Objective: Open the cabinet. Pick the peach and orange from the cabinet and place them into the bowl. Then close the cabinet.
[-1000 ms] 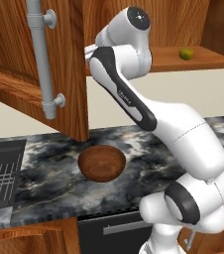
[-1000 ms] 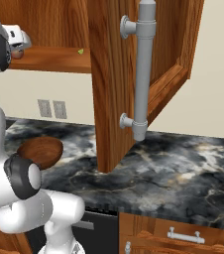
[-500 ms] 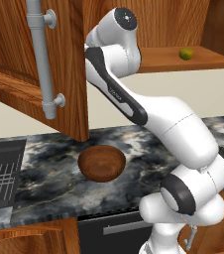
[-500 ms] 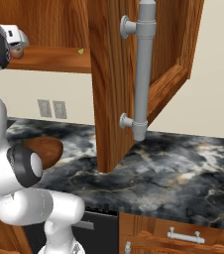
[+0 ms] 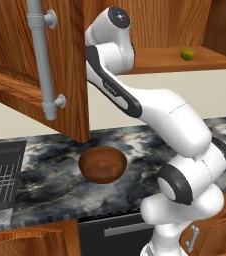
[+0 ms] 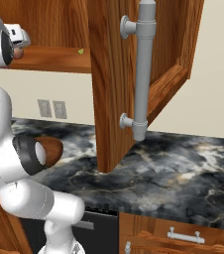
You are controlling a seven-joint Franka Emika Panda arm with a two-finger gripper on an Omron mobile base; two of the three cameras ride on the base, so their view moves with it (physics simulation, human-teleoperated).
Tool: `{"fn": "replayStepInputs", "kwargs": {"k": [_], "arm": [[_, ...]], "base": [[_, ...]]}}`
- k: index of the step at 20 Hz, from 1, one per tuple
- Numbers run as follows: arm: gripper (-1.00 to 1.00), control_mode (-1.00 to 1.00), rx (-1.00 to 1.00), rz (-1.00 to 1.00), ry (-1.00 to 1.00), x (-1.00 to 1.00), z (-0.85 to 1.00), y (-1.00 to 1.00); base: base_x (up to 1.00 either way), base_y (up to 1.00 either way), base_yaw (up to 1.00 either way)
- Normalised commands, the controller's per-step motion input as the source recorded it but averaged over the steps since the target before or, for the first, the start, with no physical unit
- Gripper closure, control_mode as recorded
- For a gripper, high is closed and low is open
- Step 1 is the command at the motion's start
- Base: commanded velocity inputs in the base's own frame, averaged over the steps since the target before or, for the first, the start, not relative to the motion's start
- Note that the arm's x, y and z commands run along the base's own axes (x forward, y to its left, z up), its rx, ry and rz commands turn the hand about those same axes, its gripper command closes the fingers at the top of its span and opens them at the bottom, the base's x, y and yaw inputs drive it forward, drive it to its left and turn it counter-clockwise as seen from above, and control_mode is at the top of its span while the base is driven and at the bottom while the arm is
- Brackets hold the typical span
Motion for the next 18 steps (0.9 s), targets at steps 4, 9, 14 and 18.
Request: {"fn": "replayStepInputs", "kwargs": {"k": [4, 9, 14, 18], "arm": [[-1.00, -1.00, 0.00, -0.01, 0.02, 0.24, -0.01, 0.08], [-1.00, -1.00, 0.00, 0.00, 0.04, 0.26, -0.03, 0.10], [-1.00, -1.00, 0.00, -0.01, 0.03, 0.19, -0.06, 0.06], [-1.00, -1.00, 0.00, -0.01, 0.01, 0.18, -0.04, 0.07]], "base": [[0.00, 0.00, 0.00], [0.00, 0.00, 0.00], [0.00, 0.00, 0.00], [0.00, 0.00, 0.00]]}}
